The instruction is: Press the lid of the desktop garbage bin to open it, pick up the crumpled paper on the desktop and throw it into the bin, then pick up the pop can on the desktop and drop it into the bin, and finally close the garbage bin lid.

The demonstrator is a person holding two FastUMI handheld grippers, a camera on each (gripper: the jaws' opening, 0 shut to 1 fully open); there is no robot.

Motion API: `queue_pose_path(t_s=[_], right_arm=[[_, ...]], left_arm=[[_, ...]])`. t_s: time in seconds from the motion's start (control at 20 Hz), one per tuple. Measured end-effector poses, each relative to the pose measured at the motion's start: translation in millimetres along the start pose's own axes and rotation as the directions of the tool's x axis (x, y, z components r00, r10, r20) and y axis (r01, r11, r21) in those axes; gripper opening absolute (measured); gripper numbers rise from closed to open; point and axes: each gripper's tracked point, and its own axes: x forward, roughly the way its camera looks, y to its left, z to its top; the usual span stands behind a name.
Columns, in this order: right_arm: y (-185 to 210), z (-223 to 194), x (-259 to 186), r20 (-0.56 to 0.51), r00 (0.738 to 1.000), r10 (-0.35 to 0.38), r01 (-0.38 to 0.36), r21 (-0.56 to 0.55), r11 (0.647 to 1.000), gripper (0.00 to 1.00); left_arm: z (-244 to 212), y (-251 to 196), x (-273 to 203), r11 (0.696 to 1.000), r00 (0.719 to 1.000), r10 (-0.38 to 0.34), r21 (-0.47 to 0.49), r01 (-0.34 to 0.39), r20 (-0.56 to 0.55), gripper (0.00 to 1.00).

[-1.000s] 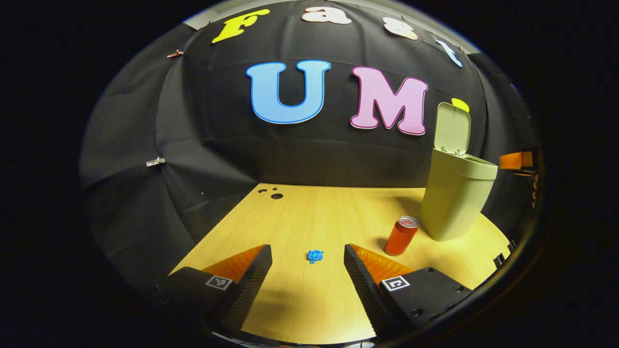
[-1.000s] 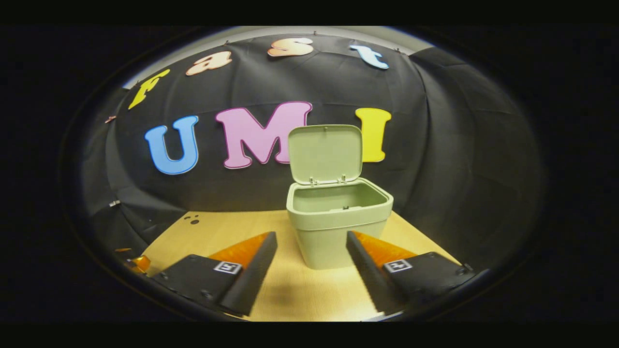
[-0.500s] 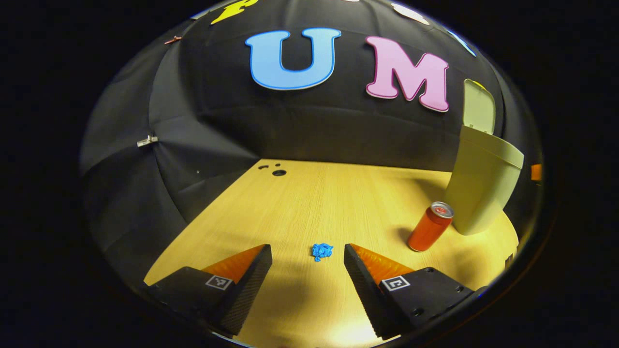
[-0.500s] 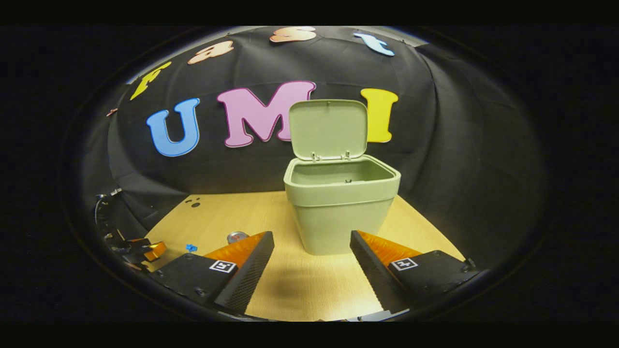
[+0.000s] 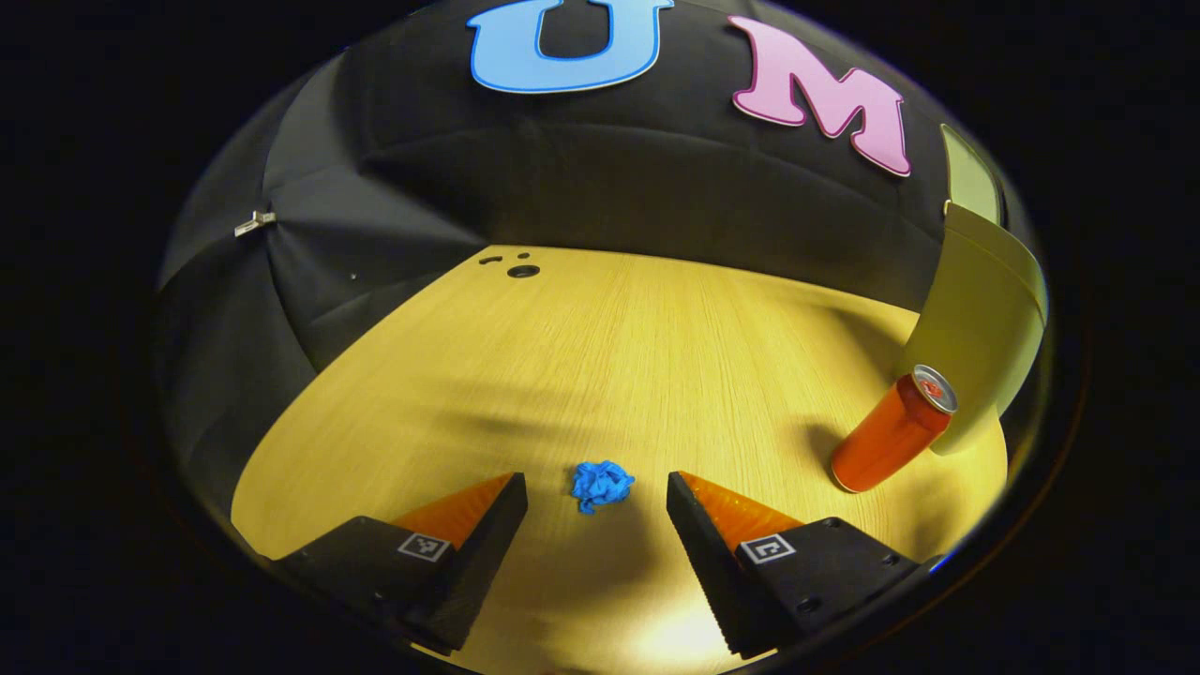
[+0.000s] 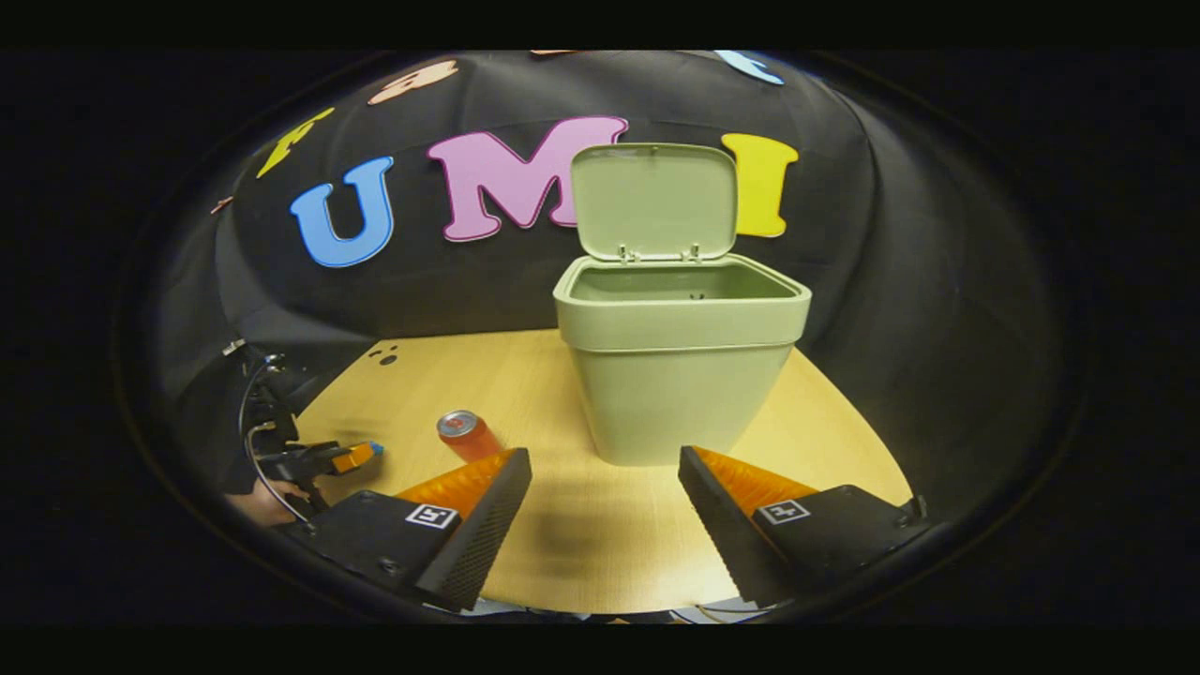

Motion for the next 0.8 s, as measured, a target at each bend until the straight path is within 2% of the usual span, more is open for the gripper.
queue_pose_path(t_s=[0.1,0.35,0.55,0.8], right_arm=[[-1,-3,3,-0.013,1.0,0.007,-0.007,-0.006,1.0,1.0],[-6,-13,8,-0.051,0.999,0.017,-0.017,-0.008,1.0,1.0],[-10,-16,8,-0.054,0.998,0.015,-0.016,-0.009,1.0,0.99],[-15,-27,7,-0.079,0.997,0.01,-0.009,0.012,1.0,0.99]], left_arm=[[0,-2,8,1.0,1.0,0.013,0.025,-0.013,-0.002,0.96],[-6,-6,25,0.996,1.0,0.023,0.086,-0.021,-0.017,0.94],[-20,-9,32,0.996,0.999,0.021,0.092,-0.017,-0.047,0.87],[-17,-10,38,0.998,1.0,0.001,0.07,0.001,-0.031,0.78]])
